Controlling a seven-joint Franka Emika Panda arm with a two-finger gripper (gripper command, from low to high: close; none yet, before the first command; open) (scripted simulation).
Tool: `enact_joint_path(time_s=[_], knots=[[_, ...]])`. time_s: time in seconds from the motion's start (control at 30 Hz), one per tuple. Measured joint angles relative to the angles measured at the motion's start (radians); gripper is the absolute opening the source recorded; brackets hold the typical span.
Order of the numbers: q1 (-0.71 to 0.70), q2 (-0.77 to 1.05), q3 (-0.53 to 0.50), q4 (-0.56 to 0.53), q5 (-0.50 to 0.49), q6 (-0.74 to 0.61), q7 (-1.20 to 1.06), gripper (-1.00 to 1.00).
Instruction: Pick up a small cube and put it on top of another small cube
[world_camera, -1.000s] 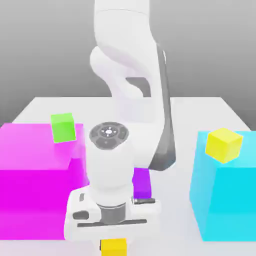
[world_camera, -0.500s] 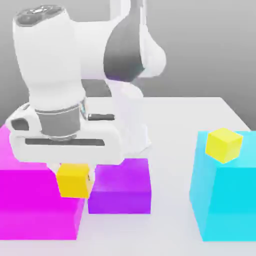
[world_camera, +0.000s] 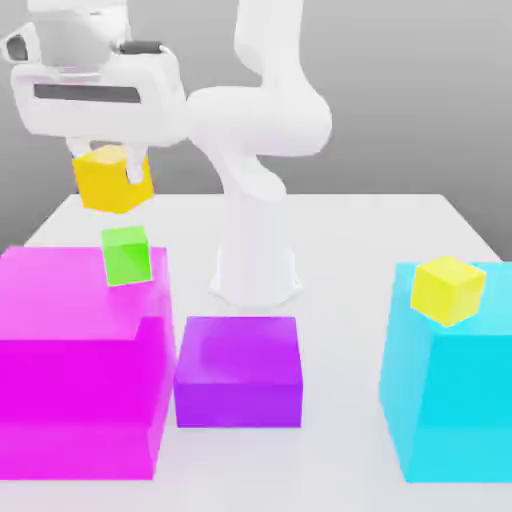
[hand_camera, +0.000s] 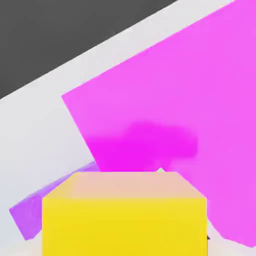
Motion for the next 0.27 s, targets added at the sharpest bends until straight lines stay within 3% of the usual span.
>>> enact_joint_path(time_s=[0.13, 0.17, 0.27], knots=[[-0.021, 0.013, 0.002, -0.118, -0.018, 0.14, 0.019, -1.0], [-0.023, 0.022, 0.001, -0.14, -0.019, 0.17, 0.019, 1.0], [-0.023, 0.022, 0.001, -0.14, -0.019, 0.17, 0.019, 1.0]])
